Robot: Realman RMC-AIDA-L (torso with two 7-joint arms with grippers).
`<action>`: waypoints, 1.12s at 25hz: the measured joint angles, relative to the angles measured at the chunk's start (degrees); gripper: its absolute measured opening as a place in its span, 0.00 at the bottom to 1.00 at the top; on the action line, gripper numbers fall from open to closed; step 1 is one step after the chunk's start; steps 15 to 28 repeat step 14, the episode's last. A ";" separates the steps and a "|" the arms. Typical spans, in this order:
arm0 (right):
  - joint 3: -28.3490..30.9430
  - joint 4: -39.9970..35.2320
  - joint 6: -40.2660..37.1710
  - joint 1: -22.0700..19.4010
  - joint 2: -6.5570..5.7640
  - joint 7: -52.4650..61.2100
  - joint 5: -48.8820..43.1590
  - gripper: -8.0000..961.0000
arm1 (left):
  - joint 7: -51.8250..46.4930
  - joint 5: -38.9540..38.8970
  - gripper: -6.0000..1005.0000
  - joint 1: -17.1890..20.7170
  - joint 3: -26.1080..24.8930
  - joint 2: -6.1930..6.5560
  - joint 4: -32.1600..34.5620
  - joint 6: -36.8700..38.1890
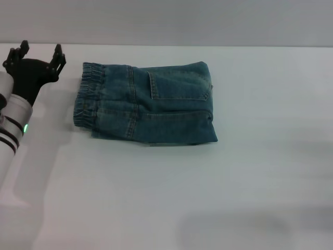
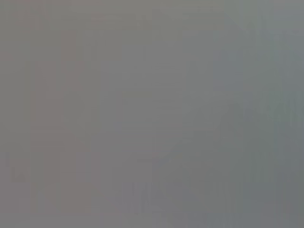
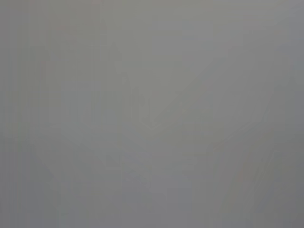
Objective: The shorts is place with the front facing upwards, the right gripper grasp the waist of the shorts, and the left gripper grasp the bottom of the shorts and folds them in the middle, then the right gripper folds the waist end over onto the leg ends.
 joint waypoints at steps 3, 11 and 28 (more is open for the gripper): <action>-0.08 -0.32 -0.96 -0.39 0.08 0.00 0.59 0.49 | -0.81 0.14 0.77 0.17 0.53 0.02 0.75 -0.11; -0.34 -0.90 -1.15 -0.28 0.10 0.00 0.61 0.81 | -1.02 0.18 0.77 0.72 2.50 0.04 0.83 -0.37; -0.36 -0.93 -1.15 -0.33 0.10 0.00 0.61 0.85 | -1.02 0.18 0.77 1.00 2.71 -0.01 0.83 0.02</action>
